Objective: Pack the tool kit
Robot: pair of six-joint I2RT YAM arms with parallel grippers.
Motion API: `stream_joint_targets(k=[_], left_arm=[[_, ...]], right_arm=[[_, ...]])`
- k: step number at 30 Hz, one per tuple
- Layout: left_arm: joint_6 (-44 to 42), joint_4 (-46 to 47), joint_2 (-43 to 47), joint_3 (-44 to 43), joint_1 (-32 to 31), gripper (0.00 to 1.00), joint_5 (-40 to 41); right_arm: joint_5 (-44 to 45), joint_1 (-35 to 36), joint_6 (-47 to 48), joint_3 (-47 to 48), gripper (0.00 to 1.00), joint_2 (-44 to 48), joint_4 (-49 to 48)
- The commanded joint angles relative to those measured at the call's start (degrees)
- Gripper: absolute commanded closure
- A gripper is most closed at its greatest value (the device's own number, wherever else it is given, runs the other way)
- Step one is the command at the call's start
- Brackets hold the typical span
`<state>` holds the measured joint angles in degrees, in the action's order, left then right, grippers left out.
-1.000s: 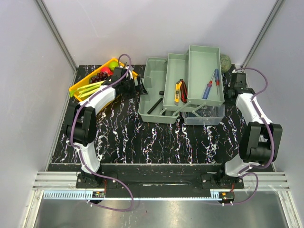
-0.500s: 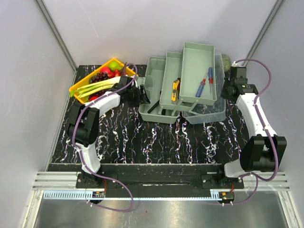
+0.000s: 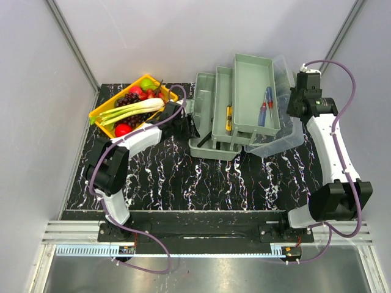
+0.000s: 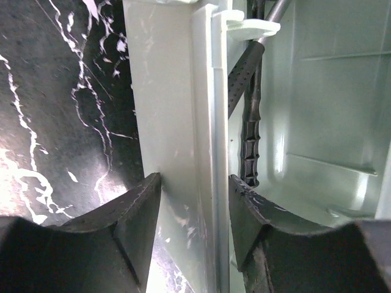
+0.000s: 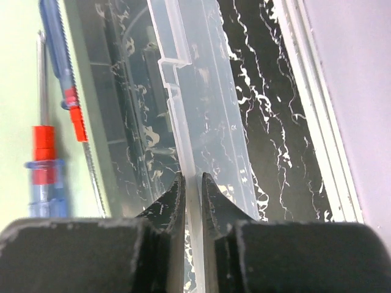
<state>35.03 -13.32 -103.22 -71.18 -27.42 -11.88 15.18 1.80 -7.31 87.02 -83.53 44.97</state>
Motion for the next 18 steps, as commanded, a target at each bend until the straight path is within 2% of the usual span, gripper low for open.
stream_joint_targets(k=[1, 7, 18], left_arm=[[4.08, 3.91, -0.49, 1.21, -1.32, 0.5, -0.86], [6.72, 8.04, -1.72, 2.89, -3.78, 0.52, -3.06], [10.5, 9.63, -3.13, 1.66, -6.51, 0.5, -3.85]], right_arm=[[5.3, 2.41, -0.86, 7.89, 1.0, 1.44, -2.7], [9.16, 6.28, -0.86, 12.29, 1.0, 0.29, -0.06], [15.57, 14.45, -3.59, 21.87, 1.0, -2.43, 5.74]])
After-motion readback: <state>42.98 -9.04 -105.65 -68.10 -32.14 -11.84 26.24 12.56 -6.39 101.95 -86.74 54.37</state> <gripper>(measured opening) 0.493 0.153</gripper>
